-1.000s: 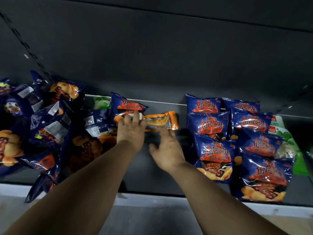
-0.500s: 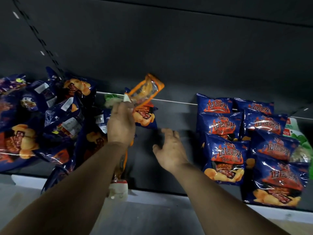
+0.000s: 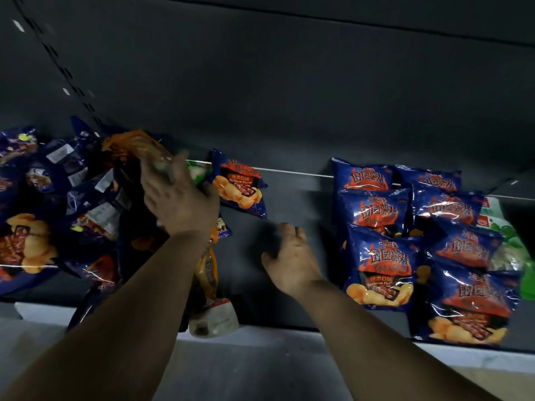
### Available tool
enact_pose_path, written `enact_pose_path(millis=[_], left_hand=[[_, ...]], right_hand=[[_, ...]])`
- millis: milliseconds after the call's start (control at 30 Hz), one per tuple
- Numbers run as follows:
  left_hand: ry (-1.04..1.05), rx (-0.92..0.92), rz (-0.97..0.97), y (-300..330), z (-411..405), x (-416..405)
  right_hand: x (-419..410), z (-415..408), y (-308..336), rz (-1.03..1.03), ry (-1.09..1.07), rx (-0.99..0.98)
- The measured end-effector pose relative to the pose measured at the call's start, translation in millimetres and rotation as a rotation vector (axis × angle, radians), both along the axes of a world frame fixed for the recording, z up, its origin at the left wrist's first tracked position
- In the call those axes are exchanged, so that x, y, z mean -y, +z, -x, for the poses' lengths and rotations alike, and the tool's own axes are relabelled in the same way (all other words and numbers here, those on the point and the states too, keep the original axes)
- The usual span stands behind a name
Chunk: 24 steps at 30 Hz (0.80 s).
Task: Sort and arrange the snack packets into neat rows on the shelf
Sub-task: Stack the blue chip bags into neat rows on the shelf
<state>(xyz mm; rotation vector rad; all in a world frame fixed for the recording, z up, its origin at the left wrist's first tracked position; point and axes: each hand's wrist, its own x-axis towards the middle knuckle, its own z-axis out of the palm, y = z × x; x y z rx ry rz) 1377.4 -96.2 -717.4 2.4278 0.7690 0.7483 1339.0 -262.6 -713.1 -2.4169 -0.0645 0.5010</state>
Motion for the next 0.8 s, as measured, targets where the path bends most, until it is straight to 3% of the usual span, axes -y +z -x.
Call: enact_pose_path(millis=[133,200,267,333,400,467,600,733,800], left_hand=[[-0.086,-0.009,-0.127,9.2,-3.4,13.0],[-0.251,-0.130,-0.154,11.0,-5.0,24.0],[-0.393,-0.399,0.146,2.9,-4.6,42.3],[-0.384,-0.528,0.672,-4.9,-0.9,56.6],[-0.300,-0.424,1.008,-10.4,-0.5,60.7],[-0.241,-0.266,1.088,-13.0,-4.0,58.2],[-0.163,-0.146,1.128,-19.1,-4.9,62.0],[-0.162,-0.109,0.753,-16.6,-0.4,69.8],[-0.135,-0.035,0.663,-4.9,0.1,71.6]], right_hand=[[4.1,1.0,1.1,0.011,0.003,-0.003],[6.6,0.5,1.7,0.023,0.006,-0.007],[8.6,0.1,2.6,0.027,0.001,-0.012],[9.8,0.9,3.7,0.023,0.003,-0.013],[11.4,2.1,4.7,0.020,0.014,-0.005],[15.6,3.2,6.6,0.024,0.014,-0.003],[29.8,3.2,8.9,0.037,-0.015,-0.004],[34.8,1.1,12.2,0.024,-0.048,0.025],[34.1,-0.7,15.7,-0.020,-0.072,0.070]])
